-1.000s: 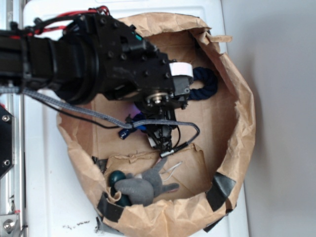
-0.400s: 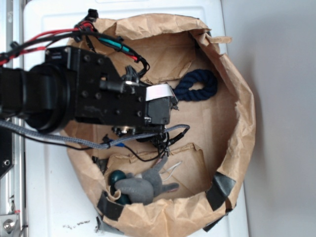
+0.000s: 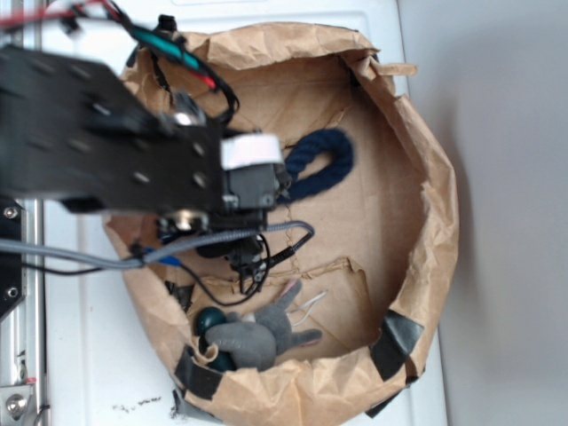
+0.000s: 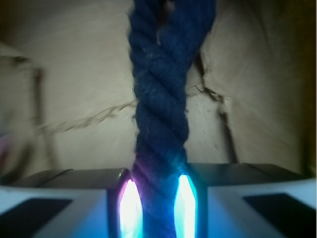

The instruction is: Grab the blue rope.

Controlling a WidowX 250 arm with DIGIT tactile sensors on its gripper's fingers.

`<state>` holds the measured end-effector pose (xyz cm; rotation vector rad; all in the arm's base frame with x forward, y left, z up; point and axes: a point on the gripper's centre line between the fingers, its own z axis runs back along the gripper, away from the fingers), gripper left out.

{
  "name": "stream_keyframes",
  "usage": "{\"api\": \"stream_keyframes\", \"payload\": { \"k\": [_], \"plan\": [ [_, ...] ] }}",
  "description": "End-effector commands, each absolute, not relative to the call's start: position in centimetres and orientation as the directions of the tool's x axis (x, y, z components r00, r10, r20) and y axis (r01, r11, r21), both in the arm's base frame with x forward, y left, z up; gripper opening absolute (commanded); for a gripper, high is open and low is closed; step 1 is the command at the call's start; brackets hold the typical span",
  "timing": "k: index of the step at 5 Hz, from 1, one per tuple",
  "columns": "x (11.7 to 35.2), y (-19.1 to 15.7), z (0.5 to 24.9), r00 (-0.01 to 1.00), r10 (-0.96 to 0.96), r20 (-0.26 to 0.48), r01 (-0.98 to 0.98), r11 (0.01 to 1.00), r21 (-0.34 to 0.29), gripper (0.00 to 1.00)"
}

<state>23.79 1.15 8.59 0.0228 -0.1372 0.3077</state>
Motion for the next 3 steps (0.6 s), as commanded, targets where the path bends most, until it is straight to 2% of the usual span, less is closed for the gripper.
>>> {"api": "stream_keyframes", "payload": {
  "k": [1,2,3],
  "plan": [
    [24.03,1.91,16.11,0.939,0.301,0.167,-0.309,0.951,0.024,0.00],
    [23.92,1.86,16.63,0.942,0.286,0.173,-0.295,0.955,0.025,0.00],
    [23.52,1.85,16.58,0.943,0.265,0.200,-0.283,0.957,0.067,0.00]
  ]
}}
